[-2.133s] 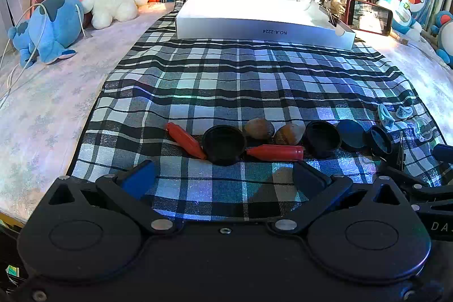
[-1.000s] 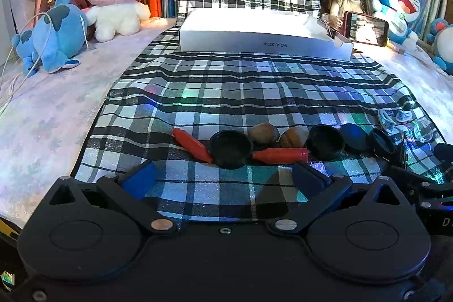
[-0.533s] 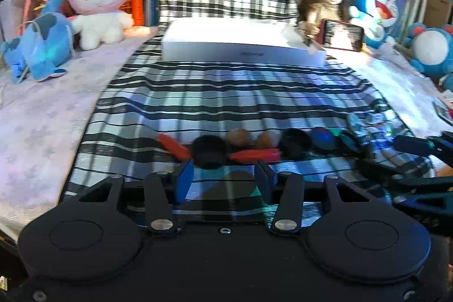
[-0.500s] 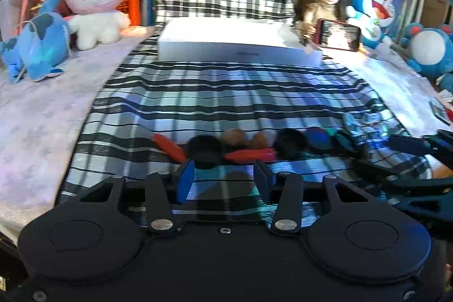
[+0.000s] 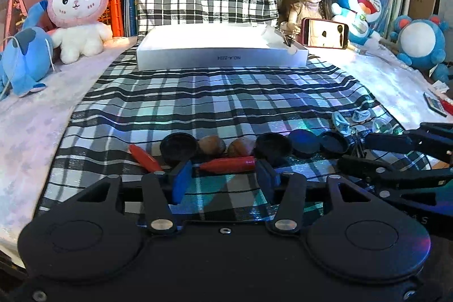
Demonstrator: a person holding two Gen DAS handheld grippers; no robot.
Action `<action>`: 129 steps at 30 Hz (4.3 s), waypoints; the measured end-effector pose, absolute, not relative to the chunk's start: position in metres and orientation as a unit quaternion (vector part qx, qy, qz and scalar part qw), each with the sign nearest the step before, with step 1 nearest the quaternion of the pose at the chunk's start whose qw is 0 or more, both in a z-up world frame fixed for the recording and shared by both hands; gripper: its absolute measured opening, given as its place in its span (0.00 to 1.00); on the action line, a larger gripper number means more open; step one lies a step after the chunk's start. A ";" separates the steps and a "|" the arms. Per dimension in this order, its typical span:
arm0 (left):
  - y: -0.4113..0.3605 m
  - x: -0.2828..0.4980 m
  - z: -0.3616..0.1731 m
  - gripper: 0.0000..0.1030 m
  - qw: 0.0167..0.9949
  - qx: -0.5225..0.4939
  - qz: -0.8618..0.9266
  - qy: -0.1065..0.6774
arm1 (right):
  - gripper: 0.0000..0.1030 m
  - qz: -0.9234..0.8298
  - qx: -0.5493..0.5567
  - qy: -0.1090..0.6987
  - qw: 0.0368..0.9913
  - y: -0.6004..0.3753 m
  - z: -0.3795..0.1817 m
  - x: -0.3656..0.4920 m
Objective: Organize rigid objects
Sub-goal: 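Grasp a red crayon with the left tool while the right tool grasps the black binder clip, then carry the red crayon with the left tool while the right tool carries the binder clip into the white box, then open the left tool to drop the crayon while the right tool releases the clip in the box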
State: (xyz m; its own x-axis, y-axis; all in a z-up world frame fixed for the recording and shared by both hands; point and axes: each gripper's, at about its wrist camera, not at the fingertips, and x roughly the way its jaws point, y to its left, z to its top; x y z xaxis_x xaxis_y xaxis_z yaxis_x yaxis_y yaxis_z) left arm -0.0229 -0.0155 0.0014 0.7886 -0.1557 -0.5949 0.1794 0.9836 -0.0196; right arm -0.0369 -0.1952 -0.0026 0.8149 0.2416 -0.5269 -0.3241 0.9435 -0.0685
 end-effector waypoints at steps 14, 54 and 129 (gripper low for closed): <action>-0.024 -0.027 -0.004 0.41 0.954 0.018 -0.092 0.285 | 0.39 0.141 -0.040 0.266 0.953 -0.198 -0.007 -0.036; -0.009 -0.006 0.032 0.41 0.955 -0.006 -0.098 0.279 | 0.37 0.094 0.007 0.270 0.958 -0.221 0.025 -0.026; -0.020 0.310 0.008 0.42 0.935 0.001 -0.037 0.352 | 0.41 0.090 0.067 0.370 0.922 -0.195 0.011 0.278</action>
